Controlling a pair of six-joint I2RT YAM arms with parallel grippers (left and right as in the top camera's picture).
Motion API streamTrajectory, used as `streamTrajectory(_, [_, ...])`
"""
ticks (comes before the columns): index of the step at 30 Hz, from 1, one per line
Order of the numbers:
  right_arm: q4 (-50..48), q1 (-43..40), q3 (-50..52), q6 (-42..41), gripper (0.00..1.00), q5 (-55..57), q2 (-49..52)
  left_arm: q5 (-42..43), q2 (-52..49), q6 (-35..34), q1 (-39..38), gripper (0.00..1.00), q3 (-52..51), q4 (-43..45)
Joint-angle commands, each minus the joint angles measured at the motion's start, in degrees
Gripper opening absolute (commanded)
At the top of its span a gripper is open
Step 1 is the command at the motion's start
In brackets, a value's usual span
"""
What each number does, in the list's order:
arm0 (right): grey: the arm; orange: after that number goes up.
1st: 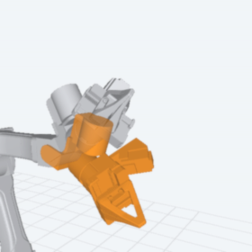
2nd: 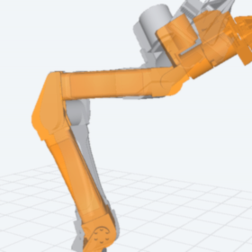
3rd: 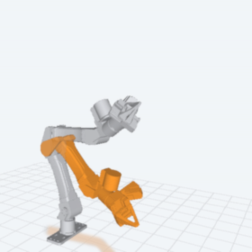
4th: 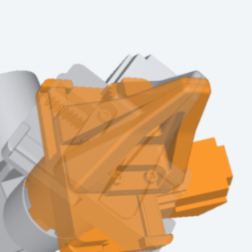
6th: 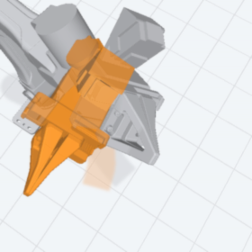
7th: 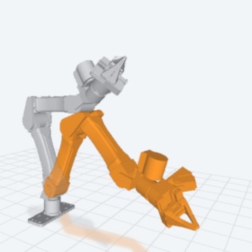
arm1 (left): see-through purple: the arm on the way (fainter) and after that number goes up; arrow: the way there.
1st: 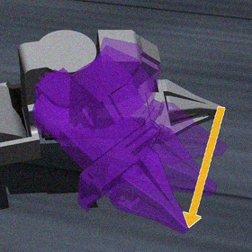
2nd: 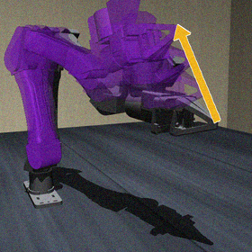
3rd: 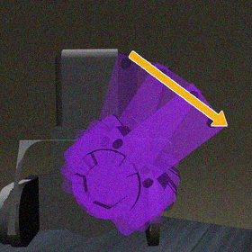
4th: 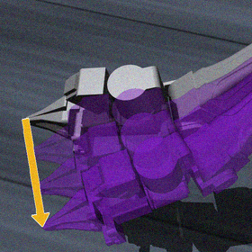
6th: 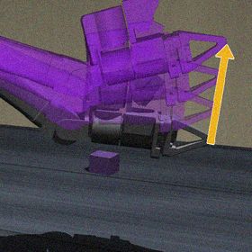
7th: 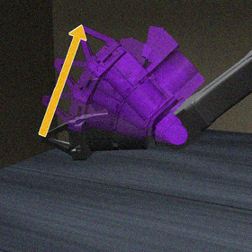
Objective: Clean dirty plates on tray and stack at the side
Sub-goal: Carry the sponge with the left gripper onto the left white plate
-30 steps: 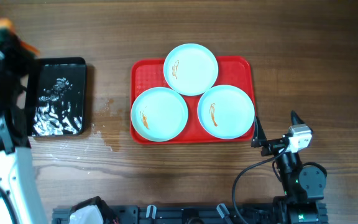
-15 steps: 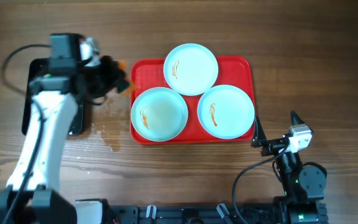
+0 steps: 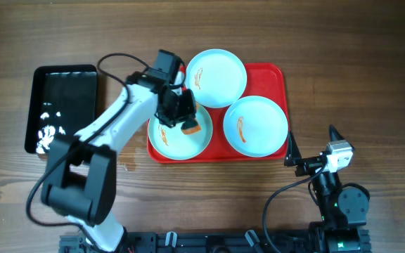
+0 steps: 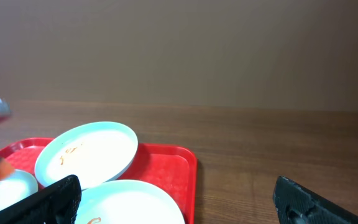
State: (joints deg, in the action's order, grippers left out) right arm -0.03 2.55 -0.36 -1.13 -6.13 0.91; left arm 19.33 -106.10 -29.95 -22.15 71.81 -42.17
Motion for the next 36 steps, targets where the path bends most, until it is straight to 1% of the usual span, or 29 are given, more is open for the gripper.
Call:
streamTrajectory(1, [-0.2,-0.3,0.1,1.0,1.0,0.7,-0.1,-5.6,-2.2,-0.6,-1.0,0.04,-0.3,-0.1])
streamTrajectory(2, [-0.2,-0.3,0.1,1.0,1.0,0.7,-0.1,-5.5,-2.4,-0.6,-1.0,0.07,-0.3,-0.2])
streamTrajectory(3, [-0.2,-0.3,0.1,1.0,0.99,0.7,-0.1,-5.5,-2.5,-0.6,-1.0,0.13,-0.3,-0.4])
streamTrajectory(4, [-0.2,-0.3,0.1,1.0,1.0,0.7,-0.1,-5.6,-2.5,-0.5,-1.0,0.25,-0.4,-0.7])
streamTrajectory(5, [-0.2,-0.3,0.1,1.0,1.0,0.7,-0.1,-5.5,-2.5,-0.5,-1.0,0.56,-0.3,-0.7])
streamTrajectory(7, [-0.2,-0.3,0.1,1.0,0.99,0.7,-0.1,-5.5,-2.5,-0.5,-1.0,0.92,-0.3,-0.7])
streamTrajectory(8, [-0.2,-0.3,0.1,1.0,1.0,0.7,-0.1,-5.5,-2.5,-0.5,-1.0,0.99,-0.3,-0.7])
streamTrajectory(11, [-0.2,-0.3,0.1,1.0,1.0,0.7,-0.1,-5.5,-2.2,-0.5,-0.9,1.0,-0.3,-0.7])
streamTrajectory(12, [-0.2,-0.3,0.1,1.0,1.0,0.7,-0.1,-5.4,-1.8,-0.5,-0.8,0.98,-0.2,-0.7])
streamTrajectory(14, [-0.2,-0.3,0.1,1.0,1.0,0.7,-0.1,-5.5,-0.7,-0.3,-0.6,0.81,0.2,-0.7])
streamTrajectory(15, [-0.2,-0.3,0.1,1.0,1.0,0.7,-0.1,-5.5,0.2,-0.3,-0.5,0.78,0.5,-0.7])
streamTrajectory(16, [-0.2,-0.3,0.1,1.0,1.0,0.7,-0.1,-5.5,1.2,-0.3,-0.3,0.79,0.7,-0.7])
streamTrajectory(18, [-0.2,-0.3,0.1,1.0,1.0,0.7,-0.1,-5.5,3.5,-0.3,-0.2,0.86,1.2,-0.7])
streamTrajectory(20, [-0.2,-0.3,0.1,1.0,1.0,0.7,-0.1,-5.5,5.6,-0.3,-0.2,0.87,1.2,-0.7])
streamTrajectory(21, [-0.2,-0.3,0.1,1.0,1.0,0.7,-0.1,-5.5,6.9,-0.3,-0.2,0.87,1.2,-0.9])
streamTrajectory(24, [-0.2,-0.3,0.1,1.0,1.0,0.7,-0.1,-5.5,8.2,-0.3,-0.2,0.8,1.2,-2.1])
streamTrajectory(27, [-0.2,-0.3,0.1,1.0,1.0,0.7,-0.1,-5.5,7.7,-0.3,-0.2,0.78,1.2,-4.0])
streamTrajectory(28, [-0.2,-0.3,0.1,1.0,1.0,0.7,-0.1,-5.5,7.4,-0.3,-0.2,0.78,1.1,-4.6])
streamTrajectory(30, [-0.2,-0.3,0.1,1.0,1.0,0.7,-0.1,-5.5,6.6,-0.3,-0.2,0.84,1.1,-5.9])
streamTrajectory(32, [-0.2,-0.3,0.1,1.0,1.0,0.6,-0.1,-5.5,6.2,-0.3,-0.2,0.88,1.1,-6.1])
streamTrajectory(36, [-0.3,-0.3,0.1,0.7,1.0,0.4,-0.1,-5.5,6.0,-0.3,-0.2,0.87,1.1,-6.5])
